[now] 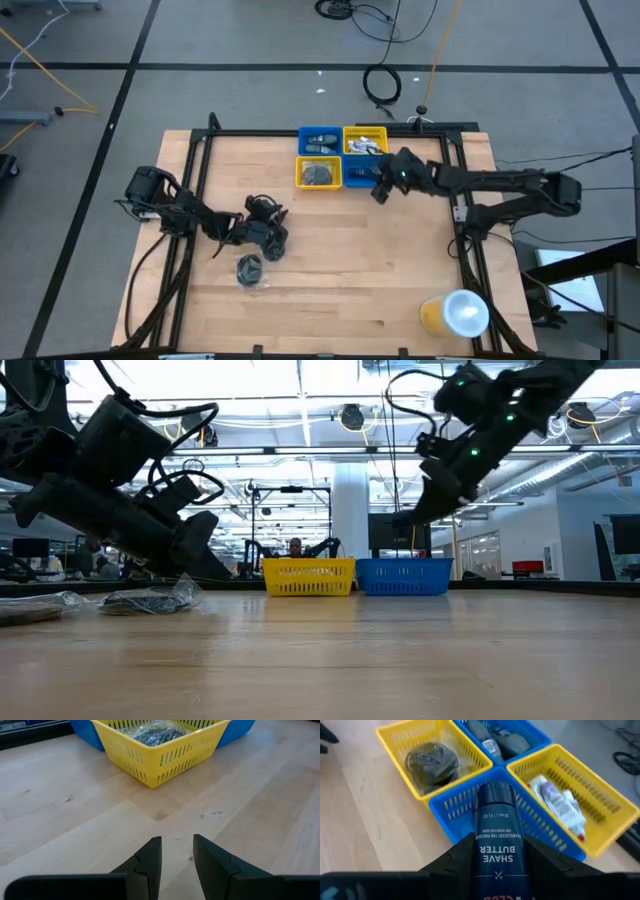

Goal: Pick & Place Travel size toiletries
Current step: Put the blue shave cream into the right blue bin

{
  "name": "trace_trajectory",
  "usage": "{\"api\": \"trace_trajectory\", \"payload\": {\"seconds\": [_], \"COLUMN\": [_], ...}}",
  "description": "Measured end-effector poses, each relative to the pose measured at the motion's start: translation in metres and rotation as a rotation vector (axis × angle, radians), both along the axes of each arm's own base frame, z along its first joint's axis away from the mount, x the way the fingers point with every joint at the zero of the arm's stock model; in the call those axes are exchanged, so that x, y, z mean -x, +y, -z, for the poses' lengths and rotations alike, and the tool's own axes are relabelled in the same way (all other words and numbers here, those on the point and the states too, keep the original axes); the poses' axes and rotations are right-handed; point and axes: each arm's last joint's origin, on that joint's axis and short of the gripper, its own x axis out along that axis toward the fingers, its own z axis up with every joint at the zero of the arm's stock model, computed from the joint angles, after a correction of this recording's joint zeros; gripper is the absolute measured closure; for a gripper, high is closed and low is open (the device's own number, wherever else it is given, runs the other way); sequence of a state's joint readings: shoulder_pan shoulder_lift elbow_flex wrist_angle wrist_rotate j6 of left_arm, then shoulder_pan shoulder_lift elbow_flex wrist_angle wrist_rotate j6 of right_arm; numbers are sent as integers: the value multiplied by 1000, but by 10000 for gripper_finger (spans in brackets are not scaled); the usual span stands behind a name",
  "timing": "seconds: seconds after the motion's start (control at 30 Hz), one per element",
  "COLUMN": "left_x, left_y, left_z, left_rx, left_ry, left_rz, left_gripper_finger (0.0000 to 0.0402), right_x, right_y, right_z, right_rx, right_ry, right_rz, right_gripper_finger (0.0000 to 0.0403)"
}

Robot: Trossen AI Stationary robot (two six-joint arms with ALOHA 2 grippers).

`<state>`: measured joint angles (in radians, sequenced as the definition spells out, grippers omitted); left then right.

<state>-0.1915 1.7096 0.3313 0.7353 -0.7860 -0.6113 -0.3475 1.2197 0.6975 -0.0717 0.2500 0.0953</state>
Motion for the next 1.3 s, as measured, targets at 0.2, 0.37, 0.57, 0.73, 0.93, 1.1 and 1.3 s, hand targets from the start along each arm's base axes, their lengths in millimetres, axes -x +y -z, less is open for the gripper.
{"api": "trace_trajectory", "payload": {"seconds": [0.2, 0.37, 0.57, 0.73, 0.93, 1.1, 1.3], "left_x": [0, 0, 0, 0, 0, 0, 0], "left_y": [1, 1, 1, 0, 0, 0, 0], "left_z": [0, 0, 0, 0, 0, 0, 0], "left_rx": [0, -1, 2, 4, 5, 7, 7], "left_ry": [-2, -2, -2, -3, -4, -6, -6], "left_rz": [-3, -3, -3, -3, -3, -4, -3], "left_gripper_finger": [293, 293, 293, 293, 293, 293, 293], "right_x": [-18, -35, -40, -38, -38, -38, -37], "right_y": [-23, -39, -48, -51, -54, -55, -56], "right_z": [10, 22, 29, 29, 31, 32, 32], "right_rx": [-65, -115, -118, -103, -143, -158, -157], "right_ry": [78, 118, 186, 207, 179, 166, 167], "right_rz": [-108, -185, -260, -275, -326, -332, -328], "right_gripper_finger": [268, 268, 268, 268, 268, 268, 268]}}
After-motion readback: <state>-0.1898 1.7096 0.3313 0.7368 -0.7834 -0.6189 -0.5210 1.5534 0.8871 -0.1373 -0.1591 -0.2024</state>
